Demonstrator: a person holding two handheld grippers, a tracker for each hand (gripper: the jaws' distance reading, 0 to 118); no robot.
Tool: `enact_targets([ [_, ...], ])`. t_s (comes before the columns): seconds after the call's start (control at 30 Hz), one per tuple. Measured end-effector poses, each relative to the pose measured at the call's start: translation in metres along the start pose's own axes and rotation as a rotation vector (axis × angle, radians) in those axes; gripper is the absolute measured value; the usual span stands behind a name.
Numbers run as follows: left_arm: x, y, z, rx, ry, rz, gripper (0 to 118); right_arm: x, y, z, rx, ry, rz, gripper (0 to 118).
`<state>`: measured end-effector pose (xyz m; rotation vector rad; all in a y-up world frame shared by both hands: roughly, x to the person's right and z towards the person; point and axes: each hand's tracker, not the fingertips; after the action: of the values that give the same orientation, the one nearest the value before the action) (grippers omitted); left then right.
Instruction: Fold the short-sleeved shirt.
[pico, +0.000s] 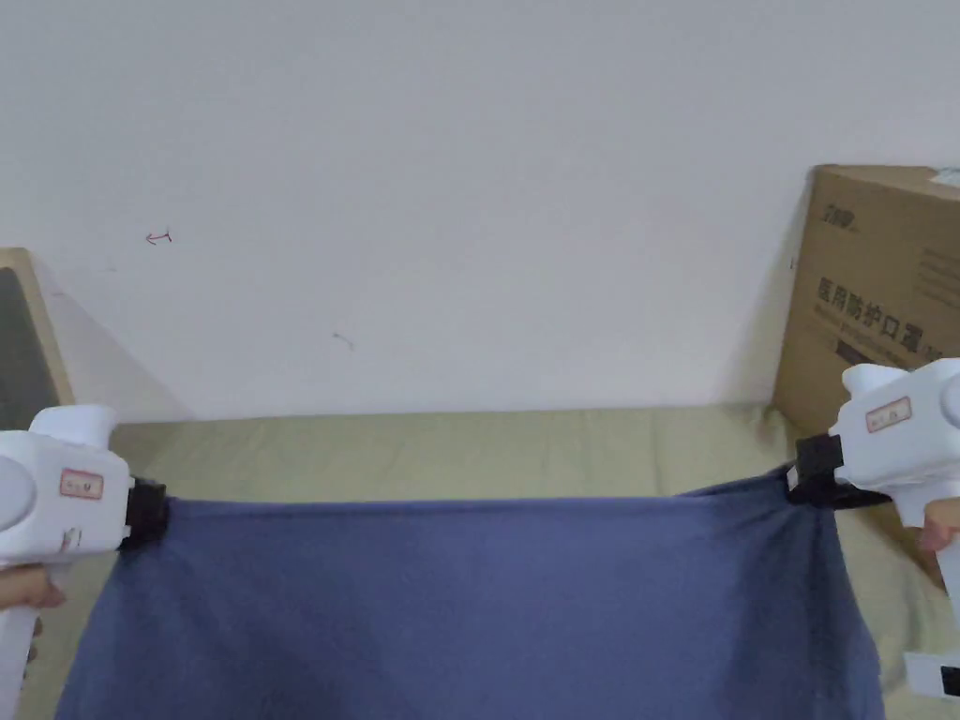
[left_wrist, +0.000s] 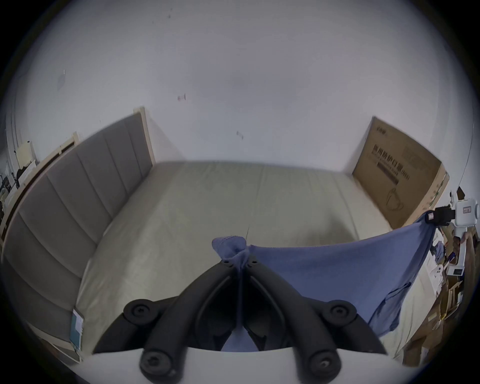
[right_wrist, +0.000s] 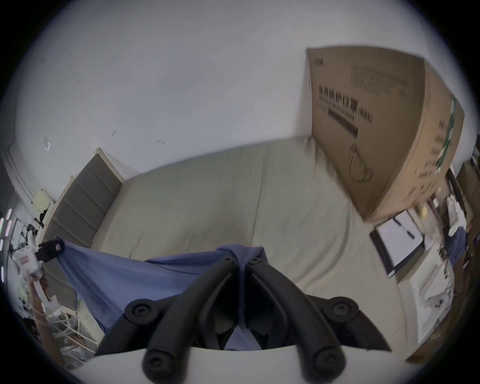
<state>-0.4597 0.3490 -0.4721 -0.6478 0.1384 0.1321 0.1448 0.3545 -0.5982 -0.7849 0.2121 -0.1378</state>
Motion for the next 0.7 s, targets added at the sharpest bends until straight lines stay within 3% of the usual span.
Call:
enact_targets([
  [0.2,0.020,0.079,0.042,0.099,-0.003,-0.028,1,-0.025,0.063,0.064,0.087,-0.032,0.014,1],
  [0.37,0.033,0.153,0.047,0.155,0.020,-0.034,1,-0.036,0.125,0.084,0.123,-0.036,-0.075,1],
  [0.5,0.058,0.197,0.058,0.192,0.049,-0.040,1,-0.050,0.167,0.100,0.158,-0.068,-0.051,1],
  [0.7,0.065,0.256,0.073,0.281,0.082,-0.071,1,-0.065,0.217,0.136,0.248,-0.075,-0.084,1],
])
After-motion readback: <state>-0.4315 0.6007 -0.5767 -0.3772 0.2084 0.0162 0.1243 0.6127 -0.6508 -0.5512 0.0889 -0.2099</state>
